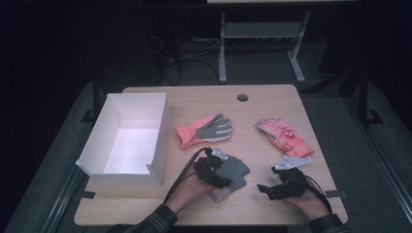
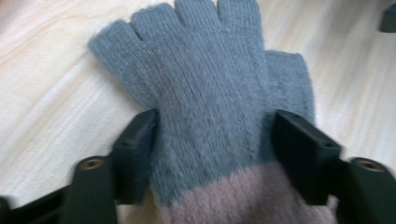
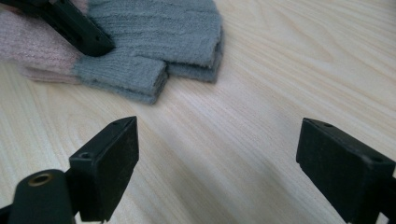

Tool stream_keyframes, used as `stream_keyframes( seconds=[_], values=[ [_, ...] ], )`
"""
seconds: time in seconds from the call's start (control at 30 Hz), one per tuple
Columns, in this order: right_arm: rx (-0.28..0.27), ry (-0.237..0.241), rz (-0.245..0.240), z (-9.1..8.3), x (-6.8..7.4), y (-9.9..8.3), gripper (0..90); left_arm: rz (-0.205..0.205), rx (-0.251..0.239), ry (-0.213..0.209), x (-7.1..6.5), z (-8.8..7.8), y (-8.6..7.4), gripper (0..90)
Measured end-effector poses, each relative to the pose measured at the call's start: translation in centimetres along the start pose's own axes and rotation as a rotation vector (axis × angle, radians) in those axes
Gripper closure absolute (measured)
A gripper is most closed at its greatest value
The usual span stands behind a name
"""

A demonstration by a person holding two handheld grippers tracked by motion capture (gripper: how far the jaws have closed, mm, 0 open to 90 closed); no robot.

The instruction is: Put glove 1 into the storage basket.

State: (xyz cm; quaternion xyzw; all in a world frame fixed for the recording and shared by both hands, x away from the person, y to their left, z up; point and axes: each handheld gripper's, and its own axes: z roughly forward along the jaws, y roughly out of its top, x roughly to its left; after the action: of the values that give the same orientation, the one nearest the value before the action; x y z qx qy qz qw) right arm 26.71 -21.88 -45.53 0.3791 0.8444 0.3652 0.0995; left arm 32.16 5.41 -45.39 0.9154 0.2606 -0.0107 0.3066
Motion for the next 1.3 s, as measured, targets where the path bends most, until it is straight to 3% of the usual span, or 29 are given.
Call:
stream_keyframes(
  seconds=[0.03, 0.1, 0.13, 0.17, 0.33, 0.47, 0.77, 1.1, 1.27, 1.3],
  values=[
    [0.000, 0.000, 0.000, 0.0, 0.0, 0.0, 12.9, 0.000, 0.000, 0.000, 0.0, 0.0, 0.0, 43.2],
    [0.000, -0.002, 0.002, 0.0, 0.0, 0.0, 12.9, -0.008, -0.005, -0.043, 0.1, 0.0, 0.0, 48.5],
    [-0.001, -0.003, 0.006, 0.0, 0.0, 0.0, 12.9, -0.017, -0.005, -0.083, 0.4, 0.0, 0.0, 57.5],
    [-0.001, -0.003, 0.006, 0.0, 0.0, 0.0, 12.9, -0.017, -0.005, -0.083, 0.4, 0.0, 0.0, 59.5],
    [0.001, -0.001, 0.013, 0.0, -0.1, 0.0, 12.9, -0.036, -0.016, -0.129, 0.9, -0.2, 0.1, 63.7],
    [-0.007, -0.004, 0.011, 0.0, -0.1, 0.0, 12.9, -0.025, -0.016, -0.147, 0.6, -0.9, 0.4, 64.1],
    [-0.011, -0.011, 0.020, 0.0, -0.1, 0.0, 12.9, -0.009, -0.020, -0.149, 0.6, -3.1, 1.3, 64.2],
    [-0.003, -0.021, 0.035, 0.2, -0.2, 0.0, 12.9, -0.027, -0.067, -0.129, 1.8, -7.8, 2.7, 64.1],
    [0.001, -0.026, 0.044, 0.2, -0.4, -0.1, 12.9, -0.030, -0.104, -0.096, 2.4, -11.0, 3.7, 64.0],
    [-0.001, -0.027, 0.046, 0.2, -0.3, -0.1, 12.9, -0.030, -0.104, -0.096, 2.4, -11.0, 3.7, 64.0]
  ],
)
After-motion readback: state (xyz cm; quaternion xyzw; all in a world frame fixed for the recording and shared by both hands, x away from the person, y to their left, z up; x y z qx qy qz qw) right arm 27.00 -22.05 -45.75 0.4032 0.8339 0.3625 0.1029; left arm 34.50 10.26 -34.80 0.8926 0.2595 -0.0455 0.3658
